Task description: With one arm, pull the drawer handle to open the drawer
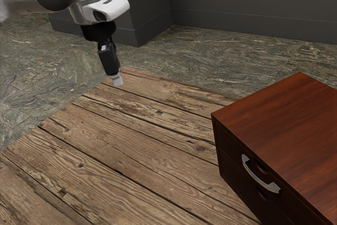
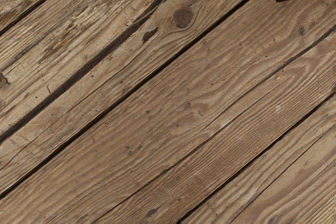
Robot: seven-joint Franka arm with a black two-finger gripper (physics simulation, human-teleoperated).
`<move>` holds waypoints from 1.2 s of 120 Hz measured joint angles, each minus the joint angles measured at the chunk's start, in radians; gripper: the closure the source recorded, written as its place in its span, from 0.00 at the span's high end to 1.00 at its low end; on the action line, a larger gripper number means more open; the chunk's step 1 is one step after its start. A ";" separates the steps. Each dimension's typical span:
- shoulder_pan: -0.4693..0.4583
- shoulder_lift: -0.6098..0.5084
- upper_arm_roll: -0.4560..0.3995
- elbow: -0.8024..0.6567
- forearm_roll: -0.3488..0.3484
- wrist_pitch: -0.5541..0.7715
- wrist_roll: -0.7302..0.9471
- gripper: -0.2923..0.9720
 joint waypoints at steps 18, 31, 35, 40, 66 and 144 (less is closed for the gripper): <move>0.012 0.003 -0.054 0.000 0.034 0.014 0.005 0.77; 0.001 -0.004 -0.057 -0.006 0.034 0.020 0.008 0.77; -0.006 -0.016 -0.059 -0.020 0.026 0.021 0.010 0.77; -0.010 -0.046 -0.078 -0.047 0.020 0.021 0.021 0.77; -0.097 -0.273 -0.197 -0.332 0.050 0.074 0.234 0.77; -0.424 -0.350 -0.203 -0.716 0.077 0.669 0.597 0.65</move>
